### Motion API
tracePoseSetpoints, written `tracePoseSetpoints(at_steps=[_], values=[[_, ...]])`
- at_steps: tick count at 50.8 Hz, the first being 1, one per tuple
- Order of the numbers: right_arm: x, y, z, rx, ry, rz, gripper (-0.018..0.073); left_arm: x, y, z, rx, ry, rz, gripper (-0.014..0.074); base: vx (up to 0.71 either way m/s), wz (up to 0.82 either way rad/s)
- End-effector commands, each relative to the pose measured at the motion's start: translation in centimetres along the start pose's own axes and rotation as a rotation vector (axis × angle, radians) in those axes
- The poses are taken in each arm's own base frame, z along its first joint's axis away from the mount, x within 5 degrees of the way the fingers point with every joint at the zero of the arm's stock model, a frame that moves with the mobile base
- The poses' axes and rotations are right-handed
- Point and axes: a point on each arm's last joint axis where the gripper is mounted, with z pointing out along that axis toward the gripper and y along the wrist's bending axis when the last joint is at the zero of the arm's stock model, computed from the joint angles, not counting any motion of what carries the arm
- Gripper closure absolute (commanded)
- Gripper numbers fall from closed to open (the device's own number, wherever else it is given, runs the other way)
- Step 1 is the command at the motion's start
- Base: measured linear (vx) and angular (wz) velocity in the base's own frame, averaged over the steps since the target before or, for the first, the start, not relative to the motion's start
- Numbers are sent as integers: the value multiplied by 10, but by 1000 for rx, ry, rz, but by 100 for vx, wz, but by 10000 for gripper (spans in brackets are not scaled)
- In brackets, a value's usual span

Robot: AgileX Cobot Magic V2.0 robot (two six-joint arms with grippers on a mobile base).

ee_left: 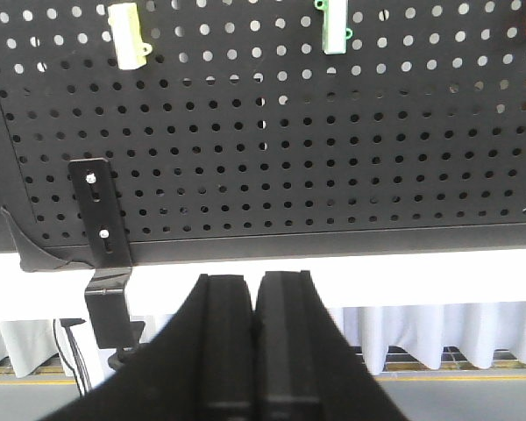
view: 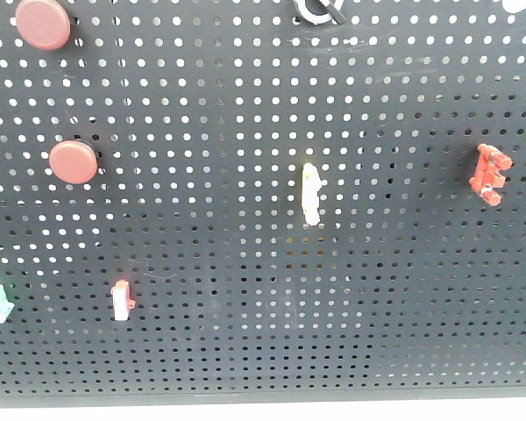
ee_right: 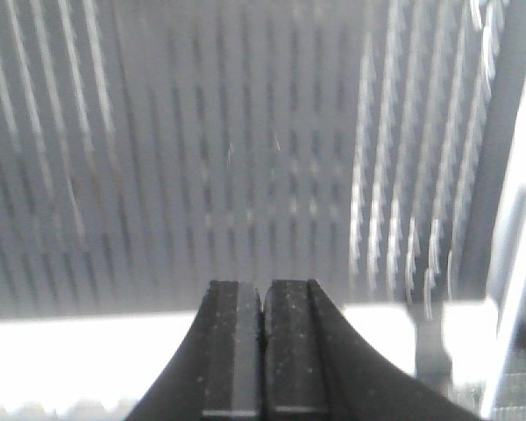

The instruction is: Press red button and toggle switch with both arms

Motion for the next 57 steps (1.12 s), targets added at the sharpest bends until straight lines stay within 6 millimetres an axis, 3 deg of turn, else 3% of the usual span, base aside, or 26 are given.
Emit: tracePoseSetpoints(at_steps=[1,4,18,57], values=[[21,2,-3,-29,-145,-2,559,2,0,1,-3,-53,-12,594,0,0],[34,1,-2,-11,-53,7,559,2,0,1,-3,-51,-12,594,0,0],[42,-1,0,4,37,2,559,3,0,1,-3,-49,-12,594,0,0],[43,-1,0,6,48,2,559,3,0,1,-3,-49,-12,594,0,0]])
